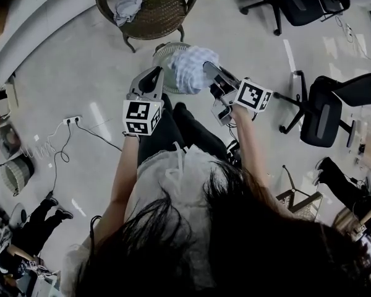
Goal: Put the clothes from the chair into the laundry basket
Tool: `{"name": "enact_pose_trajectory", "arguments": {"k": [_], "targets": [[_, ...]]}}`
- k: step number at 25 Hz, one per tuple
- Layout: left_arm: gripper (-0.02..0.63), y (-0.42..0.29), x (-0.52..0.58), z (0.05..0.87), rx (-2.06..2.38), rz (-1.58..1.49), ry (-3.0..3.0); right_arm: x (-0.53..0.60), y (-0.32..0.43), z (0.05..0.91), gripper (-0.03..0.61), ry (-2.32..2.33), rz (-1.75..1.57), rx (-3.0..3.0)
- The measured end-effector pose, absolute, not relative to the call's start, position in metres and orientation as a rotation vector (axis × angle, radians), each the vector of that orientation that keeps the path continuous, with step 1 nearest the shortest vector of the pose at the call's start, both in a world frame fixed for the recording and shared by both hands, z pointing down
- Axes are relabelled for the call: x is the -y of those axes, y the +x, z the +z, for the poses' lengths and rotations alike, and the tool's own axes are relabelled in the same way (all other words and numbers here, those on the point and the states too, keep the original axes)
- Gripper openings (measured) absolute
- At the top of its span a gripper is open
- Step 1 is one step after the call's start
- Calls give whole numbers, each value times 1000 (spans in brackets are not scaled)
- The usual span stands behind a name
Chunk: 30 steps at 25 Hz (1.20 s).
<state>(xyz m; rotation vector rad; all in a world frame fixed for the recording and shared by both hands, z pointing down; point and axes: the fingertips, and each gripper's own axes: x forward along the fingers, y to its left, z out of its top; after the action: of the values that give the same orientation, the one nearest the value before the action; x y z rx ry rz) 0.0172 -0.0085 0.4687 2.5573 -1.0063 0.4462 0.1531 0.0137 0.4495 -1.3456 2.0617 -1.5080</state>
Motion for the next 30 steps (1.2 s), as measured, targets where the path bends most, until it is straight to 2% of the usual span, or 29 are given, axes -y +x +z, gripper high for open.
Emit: {"name": "enact_pose_trajectory", "arguments": {"k": [10,30], "targets": [[23,17,19,518,945,542,2537,-3,133,524,57,-1363,-1654,-2052],[23,28,78,627,807,677,2475,22,160,739,57,-1723,-2000,-1932]]}}
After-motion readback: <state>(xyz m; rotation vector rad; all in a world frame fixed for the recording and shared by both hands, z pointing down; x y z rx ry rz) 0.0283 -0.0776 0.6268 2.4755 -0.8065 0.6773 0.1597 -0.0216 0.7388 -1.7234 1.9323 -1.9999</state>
